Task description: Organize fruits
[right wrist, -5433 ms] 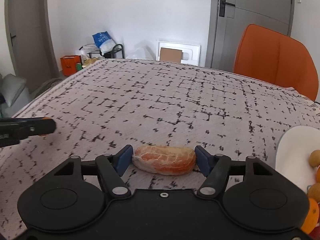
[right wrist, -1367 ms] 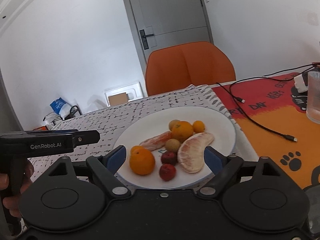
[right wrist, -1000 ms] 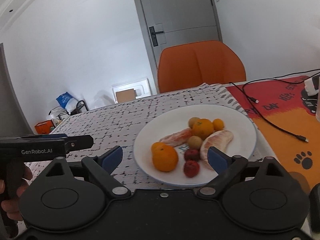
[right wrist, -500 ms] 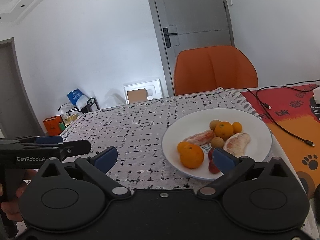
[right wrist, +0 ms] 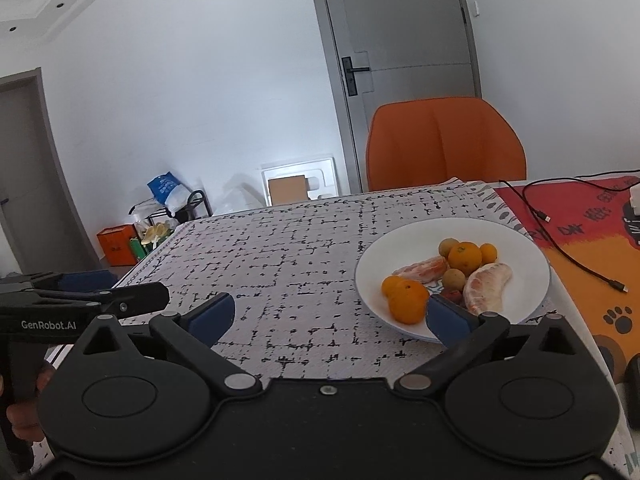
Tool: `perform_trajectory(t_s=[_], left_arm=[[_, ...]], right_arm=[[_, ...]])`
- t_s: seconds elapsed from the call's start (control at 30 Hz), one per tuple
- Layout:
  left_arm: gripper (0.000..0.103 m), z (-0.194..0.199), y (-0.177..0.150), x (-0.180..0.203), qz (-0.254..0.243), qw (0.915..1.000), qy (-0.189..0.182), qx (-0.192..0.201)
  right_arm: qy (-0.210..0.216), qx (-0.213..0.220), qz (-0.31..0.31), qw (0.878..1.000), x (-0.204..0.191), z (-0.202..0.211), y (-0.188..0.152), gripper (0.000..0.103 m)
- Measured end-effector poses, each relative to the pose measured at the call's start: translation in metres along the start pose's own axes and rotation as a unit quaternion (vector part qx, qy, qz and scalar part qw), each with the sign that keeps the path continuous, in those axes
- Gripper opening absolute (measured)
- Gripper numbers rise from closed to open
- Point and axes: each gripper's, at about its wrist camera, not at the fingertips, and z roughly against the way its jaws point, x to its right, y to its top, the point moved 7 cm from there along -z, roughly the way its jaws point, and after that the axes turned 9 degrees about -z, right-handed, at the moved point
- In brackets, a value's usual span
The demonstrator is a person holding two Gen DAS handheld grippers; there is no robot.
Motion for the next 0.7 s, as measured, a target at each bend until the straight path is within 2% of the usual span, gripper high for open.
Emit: perform_trajectory(t_s=[0.33,0.7], left_arm=[[0.103,0.028,-0.003,-0.002,0.0,0.9998,0.009,0.017],[0.103,0.048,-0.011,0.0,0.005,0.9999,0.007,0.008]], right_arm=[[0.009,0.002,0.01,1.0,-0.01,0.02,-0.004,0.103],[0.015,0.001,0.011,1.0,-0.01,0.035,-0.007,0.103]])
